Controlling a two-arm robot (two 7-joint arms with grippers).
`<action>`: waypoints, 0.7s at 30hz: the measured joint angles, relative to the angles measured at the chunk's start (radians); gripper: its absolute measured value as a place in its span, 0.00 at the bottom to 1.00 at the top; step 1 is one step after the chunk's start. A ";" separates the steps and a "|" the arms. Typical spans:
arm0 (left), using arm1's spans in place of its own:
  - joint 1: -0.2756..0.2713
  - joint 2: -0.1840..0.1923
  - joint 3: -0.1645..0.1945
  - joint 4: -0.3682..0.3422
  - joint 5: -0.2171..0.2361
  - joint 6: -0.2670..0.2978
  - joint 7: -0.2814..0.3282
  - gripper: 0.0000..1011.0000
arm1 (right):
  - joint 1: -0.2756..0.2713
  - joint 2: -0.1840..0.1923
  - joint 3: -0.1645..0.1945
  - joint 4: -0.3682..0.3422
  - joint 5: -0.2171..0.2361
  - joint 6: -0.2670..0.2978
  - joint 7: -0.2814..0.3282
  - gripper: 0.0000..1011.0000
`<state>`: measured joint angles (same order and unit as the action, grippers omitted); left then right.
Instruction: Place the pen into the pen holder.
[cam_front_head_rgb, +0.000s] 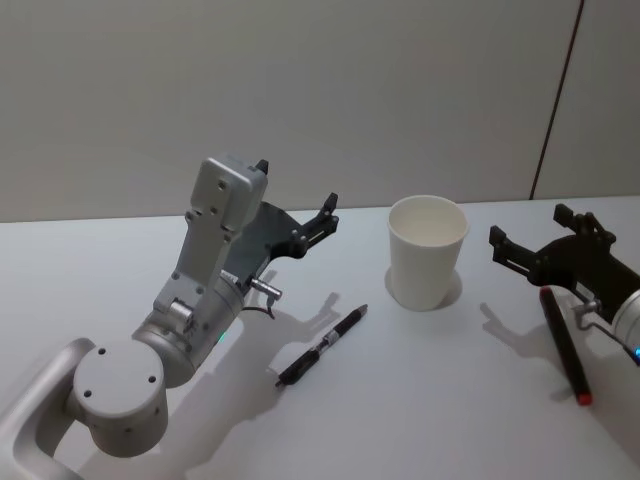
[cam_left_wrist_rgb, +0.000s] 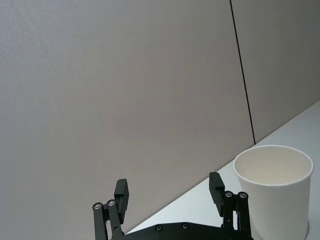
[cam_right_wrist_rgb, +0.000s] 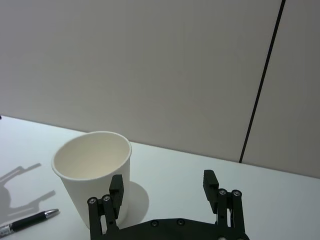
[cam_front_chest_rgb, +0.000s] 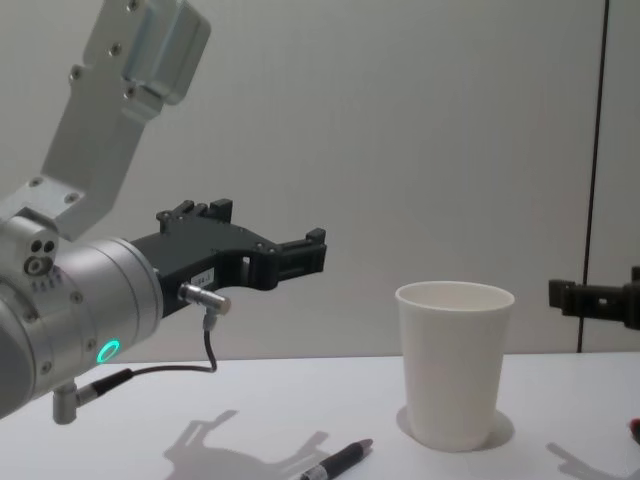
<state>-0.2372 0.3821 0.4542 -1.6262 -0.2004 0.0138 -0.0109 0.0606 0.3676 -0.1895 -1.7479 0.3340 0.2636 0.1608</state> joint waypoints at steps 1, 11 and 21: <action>0.000 0.000 0.000 0.000 0.000 0.000 0.000 0.99 | 0.010 0.001 0.002 0.003 0.002 0.031 0.007 0.99; 0.000 0.000 0.000 0.000 0.000 0.000 0.000 0.99 | 0.096 0.001 0.012 0.037 -0.007 0.238 0.029 0.99; 0.000 0.000 0.000 0.000 0.000 0.000 0.000 0.99 | 0.195 -0.017 0.013 0.082 -0.041 0.464 0.025 0.99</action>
<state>-0.2372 0.3821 0.4542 -1.6262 -0.2004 0.0139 -0.0109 0.2552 0.3508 -0.1769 -1.6660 0.2934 0.7279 0.1857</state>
